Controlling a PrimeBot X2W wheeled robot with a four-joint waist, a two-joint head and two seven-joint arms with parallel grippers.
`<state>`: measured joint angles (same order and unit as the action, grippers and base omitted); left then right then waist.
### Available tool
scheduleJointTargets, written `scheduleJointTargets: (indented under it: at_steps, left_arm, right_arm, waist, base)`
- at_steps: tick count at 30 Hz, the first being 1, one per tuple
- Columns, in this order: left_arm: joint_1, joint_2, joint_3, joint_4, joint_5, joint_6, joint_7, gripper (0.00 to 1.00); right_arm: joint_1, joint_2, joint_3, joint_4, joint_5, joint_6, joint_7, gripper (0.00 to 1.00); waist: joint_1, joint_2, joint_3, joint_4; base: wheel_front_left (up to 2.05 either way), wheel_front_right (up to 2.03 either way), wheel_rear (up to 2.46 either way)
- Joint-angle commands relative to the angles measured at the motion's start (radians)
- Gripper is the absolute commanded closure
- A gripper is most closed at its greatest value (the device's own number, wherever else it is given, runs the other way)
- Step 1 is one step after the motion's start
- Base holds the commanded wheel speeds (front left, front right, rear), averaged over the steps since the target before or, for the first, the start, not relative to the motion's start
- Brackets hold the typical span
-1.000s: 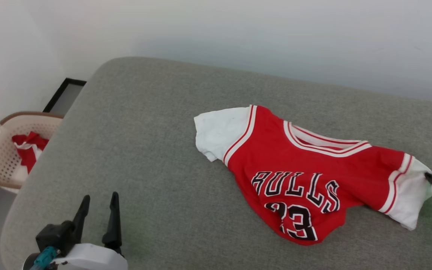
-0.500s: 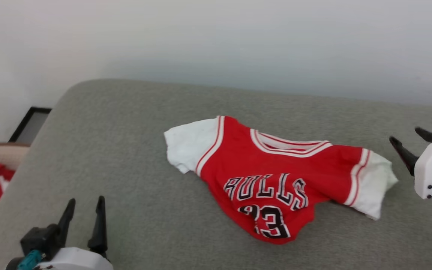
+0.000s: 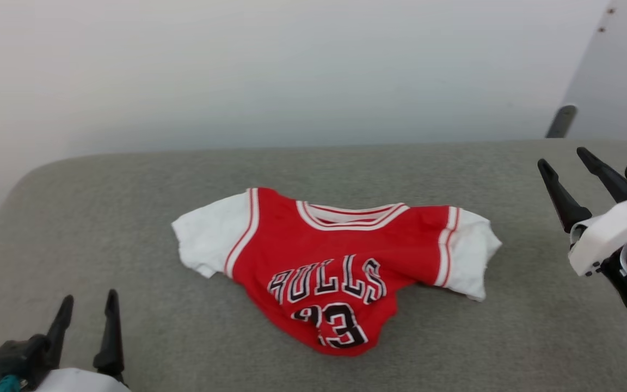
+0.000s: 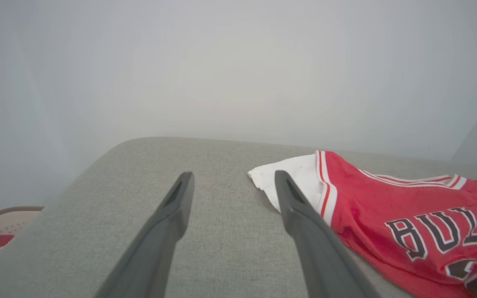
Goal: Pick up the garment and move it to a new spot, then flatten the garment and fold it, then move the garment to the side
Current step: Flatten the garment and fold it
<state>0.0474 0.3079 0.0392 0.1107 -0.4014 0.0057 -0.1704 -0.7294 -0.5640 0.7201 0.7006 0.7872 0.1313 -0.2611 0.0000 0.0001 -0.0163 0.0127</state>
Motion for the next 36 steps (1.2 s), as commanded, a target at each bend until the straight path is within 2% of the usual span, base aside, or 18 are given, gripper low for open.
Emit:
scheduleJointTargets:
  at_steps: [1,7,14,21,24,31,36]
  left_arm:
    - [0.012,0.005,0.006,-0.009,-0.004,0.006,0.002,0.00]
    - [0.013,0.033,0.015,-0.042,-0.016,-0.001,0.029,0.00]
    - [-0.081,0.105,0.008,-0.054,-0.048,-0.047,0.138,0.00]
    - [-0.308,0.225,-0.061,0.016,-0.115,-0.116,0.378,0.00]
    - [-0.423,0.282,-0.106,0.077,-0.156,-0.130,0.494,0.00]
    - [-0.657,0.358,-0.233,0.238,-0.244,-0.136,0.729,0.00]
    - [-0.751,0.396,-0.307,0.343,-0.286,-0.136,0.840,0.00]
  right_arm:
    - [0.039,0.009,-0.050,-0.026,-0.037,-0.001,-0.004,0.00]
    - [0.232,0.086,-0.303,-0.196,-0.231,-0.001,-0.005,0.00]
    - [0.385,0.168,-0.449,-0.324,-0.364,-0.001,-0.004,0.00]
    - [0.417,0.216,-0.510,-0.419,-0.417,-0.001,0.031,0.00]
    - [0.412,0.230,-0.520,-0.456,-0.430,-0.001,0.049,0.00]
    - [0.381,0.250,-0.531,-0.516,-0.457,-0.001,0.064,0.00]
    - [0.361,0.257,-0.530,-0.537,-0.475,-0.001,0.067,0.00]
  waist:
    - [0.0000,-0.0001,-0.007,-0.051]
    - [0.0000,-0.0001,0.001,-0.097]
    - [0.0000,-0.0001,0.027,-0.126]
    - [0.0000,-0.0001,0.113,-0.138]
    - [0.0000,-0.0001,0.165,-0.142]
    - [0.0000,-0.0001,0.291,-0.156]
    - [0.0000,-0.0001,0.360,-0.170]
  base:
    - [0.00,0.00,0.00]
    - [0.00,0.00,0.00]
    - [0.00,0.00,0.00]
    - [0.00,0.00,0.00]
    - [0.00,0.00,0.00]
    - [0.00,0.00,0.00]
    - [0.00,0.00,0.00]
